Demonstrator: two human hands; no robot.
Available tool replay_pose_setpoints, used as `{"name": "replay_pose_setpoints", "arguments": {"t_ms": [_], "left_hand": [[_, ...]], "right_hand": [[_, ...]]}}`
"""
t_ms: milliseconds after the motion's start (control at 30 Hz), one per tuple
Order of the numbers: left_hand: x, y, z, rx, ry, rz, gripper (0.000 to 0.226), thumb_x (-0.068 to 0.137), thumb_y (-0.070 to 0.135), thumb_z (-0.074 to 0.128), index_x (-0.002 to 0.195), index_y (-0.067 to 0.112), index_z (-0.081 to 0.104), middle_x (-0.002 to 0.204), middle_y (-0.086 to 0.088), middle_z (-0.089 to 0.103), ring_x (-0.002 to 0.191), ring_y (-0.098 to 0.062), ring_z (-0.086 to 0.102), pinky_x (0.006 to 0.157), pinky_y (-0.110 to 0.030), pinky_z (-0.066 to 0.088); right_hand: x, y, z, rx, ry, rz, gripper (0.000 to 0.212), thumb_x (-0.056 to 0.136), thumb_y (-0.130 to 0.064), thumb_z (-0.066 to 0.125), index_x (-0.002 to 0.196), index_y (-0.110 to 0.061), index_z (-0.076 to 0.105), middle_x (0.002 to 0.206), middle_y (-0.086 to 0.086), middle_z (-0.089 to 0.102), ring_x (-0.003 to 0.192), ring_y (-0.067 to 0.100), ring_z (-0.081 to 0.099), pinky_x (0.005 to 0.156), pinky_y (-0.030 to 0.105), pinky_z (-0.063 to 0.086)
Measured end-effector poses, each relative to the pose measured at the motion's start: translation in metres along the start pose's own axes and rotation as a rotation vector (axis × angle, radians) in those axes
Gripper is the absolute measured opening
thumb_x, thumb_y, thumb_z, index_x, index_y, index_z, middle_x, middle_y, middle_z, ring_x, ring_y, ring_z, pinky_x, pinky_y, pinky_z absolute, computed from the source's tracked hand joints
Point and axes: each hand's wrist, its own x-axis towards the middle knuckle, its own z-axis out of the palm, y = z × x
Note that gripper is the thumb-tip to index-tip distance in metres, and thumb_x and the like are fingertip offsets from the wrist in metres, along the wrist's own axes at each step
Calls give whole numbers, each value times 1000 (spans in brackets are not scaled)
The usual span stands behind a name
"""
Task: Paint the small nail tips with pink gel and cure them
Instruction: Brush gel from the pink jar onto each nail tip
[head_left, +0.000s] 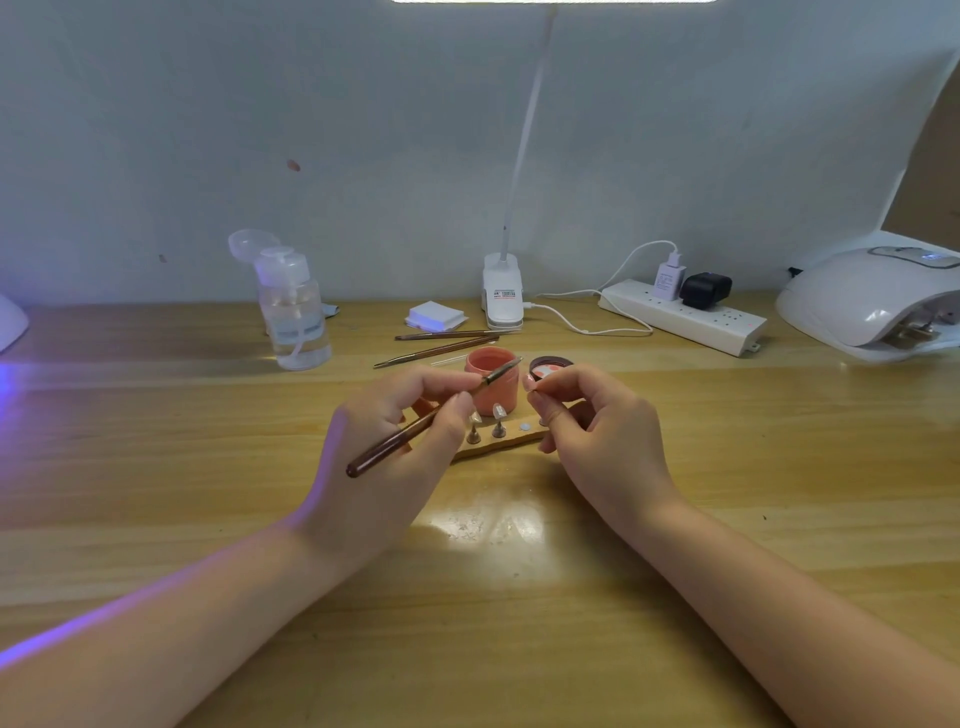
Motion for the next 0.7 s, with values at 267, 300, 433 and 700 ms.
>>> {"name": "replay_pose_setpoints", "arguments": {"t_ms": [267, 300, 433, 700], "left_hand": [[0, -2, -1, -23, 15, -11, 16, 87, 15, 60, 95, 26, 69, 84, 11, 70, 73, 1, 63, 62, -5, 42], [0, -1, -1, -14, -1, 9, 17, 88, 13, 61, 96, 26, 69, 87, 12, 71, 75, 2, 64, 64, -5, 42], [-1, -3, 0, -6, 0, -40, 14, 84, 16, 59, 88, 24, 70, 81, 10, 70, 76, -4, 64, 66, -8, 43], [-1, -3, 1, 50, -29, -10, 15, 83, 21, 60, 91, 25, 71, 78, 17, 69, 80, -3, 61, 71, -10, 40]], "right_hand": [[-1, 0, 0, -13, 0, -10, 5, 88, -12, 68, 88, -17, 69, 77, -4, 68, 55, 12, 63, 58, 27, 51], [-1, 0, 0, -12, 0, -9, 5, 88, -12, 68, 88, -17, 69, 77, -4, 68, 55, 11, 63, 58, 27, 51], [-1, 0, 0, -20, 1, -15, 4, 88, -12, 68, 90, -16, 69, 79, -5, 68, 56, 12, 63, 58, 29, 52], [-1, -3, -1, -27, -3, -20, 5, 88, -12, 67, 91, -16, 70, 78, -4, 68, 59, 15, 63, 61, 35, 53]]}}
